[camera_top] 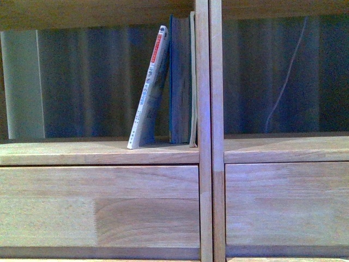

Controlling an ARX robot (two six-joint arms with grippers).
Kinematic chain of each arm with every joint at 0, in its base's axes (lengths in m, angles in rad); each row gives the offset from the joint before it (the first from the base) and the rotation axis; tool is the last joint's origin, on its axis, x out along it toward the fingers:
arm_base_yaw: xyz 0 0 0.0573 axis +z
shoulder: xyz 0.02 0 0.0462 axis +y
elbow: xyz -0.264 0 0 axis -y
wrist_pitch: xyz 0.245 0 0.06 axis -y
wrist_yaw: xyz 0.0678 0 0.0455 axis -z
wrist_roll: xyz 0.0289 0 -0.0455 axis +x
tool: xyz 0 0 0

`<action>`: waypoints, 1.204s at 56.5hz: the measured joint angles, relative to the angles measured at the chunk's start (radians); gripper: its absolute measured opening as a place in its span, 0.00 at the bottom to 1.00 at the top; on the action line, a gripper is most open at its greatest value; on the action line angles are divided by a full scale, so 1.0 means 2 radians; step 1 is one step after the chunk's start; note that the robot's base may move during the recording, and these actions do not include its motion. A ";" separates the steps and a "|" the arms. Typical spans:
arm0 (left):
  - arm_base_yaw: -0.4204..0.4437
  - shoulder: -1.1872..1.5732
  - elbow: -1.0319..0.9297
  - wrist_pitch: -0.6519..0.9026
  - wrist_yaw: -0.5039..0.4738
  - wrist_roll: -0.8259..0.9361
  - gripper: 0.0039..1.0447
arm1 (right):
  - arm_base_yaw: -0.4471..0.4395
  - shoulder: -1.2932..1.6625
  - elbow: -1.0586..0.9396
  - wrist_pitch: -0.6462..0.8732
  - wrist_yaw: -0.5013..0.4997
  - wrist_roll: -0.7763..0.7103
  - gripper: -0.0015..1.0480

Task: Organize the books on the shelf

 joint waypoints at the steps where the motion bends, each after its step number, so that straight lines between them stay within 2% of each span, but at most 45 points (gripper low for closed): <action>1: 0.001 -0.004 -0.010 -0.003 -0.011 0.000 0.68 | 0.011 -0.006 0.010 -0.044 0.031 -0.015 0.88; 4: 0.007 -0.016 -0.034 0.000 -0.015 0.000 0.59 | 0.044 -0.022 0.030 -0.150 0.132 -0.059 0.81; 7: 0.012 -0.030 -0.056 0.008 -0.013 0.001 0.51 | 0.075 -0.039 0.027 -0.232 0.198 -0.093 0.73; 10: 0.017 -0.044 -0.077 0.017 -0.006 0.002 0.42 | 0.102 -0.059 0.010 -0.275 0.242 -0.116 0.64; 15: 0.027 -0.063 -0.106 0.028 0.008 0.002 0.28 | 0.138 -0.078 -0.023 -0.281 0.296 -0.134 0.51; 18: 0.052 -0.074 -0.124 0.033 0.040 0.003 0.20 | 0.155 -0.087 -0.041 -0.279 0.315 -0.141 0.42; 24: 0.074 -0.093 -0.154 0.041 0.046 0.003 0.03 | 0.186 -0.108 -0.069 -0.272 0.340 -0.146 0.27; 32: 0.076 -0.118 -0.185 0.048 0.051 0.004 0.02 | 0.220 -0.132 -0.101 -0.262 0.374 -0.152 0.03; 35: 0.076 -0.126 -0.194 0.049 0.051 0.004 0.02 | 0.244 -0.139 -0.110 -0.261 0.411 -0.153 0.03; 37: 0.076 -0.132 -0.201 0.049 0.051 0.004 0.02 | 0.275 -0.146 -0.118 -0.260 0.440 -0.153 0.03; 40: 0.076 -0.140 -0.209 0.050 0.051 0.004 0.02 | 0.295 -0.151 -0.126 -0.257 0.445 -0.153 0.03; 68: 0.076 -0.204 -0.256 0.036 0.051 0.004 0.02 | 0.303 -0.186 -0.173 -0.244 0.452 -0.154 0.03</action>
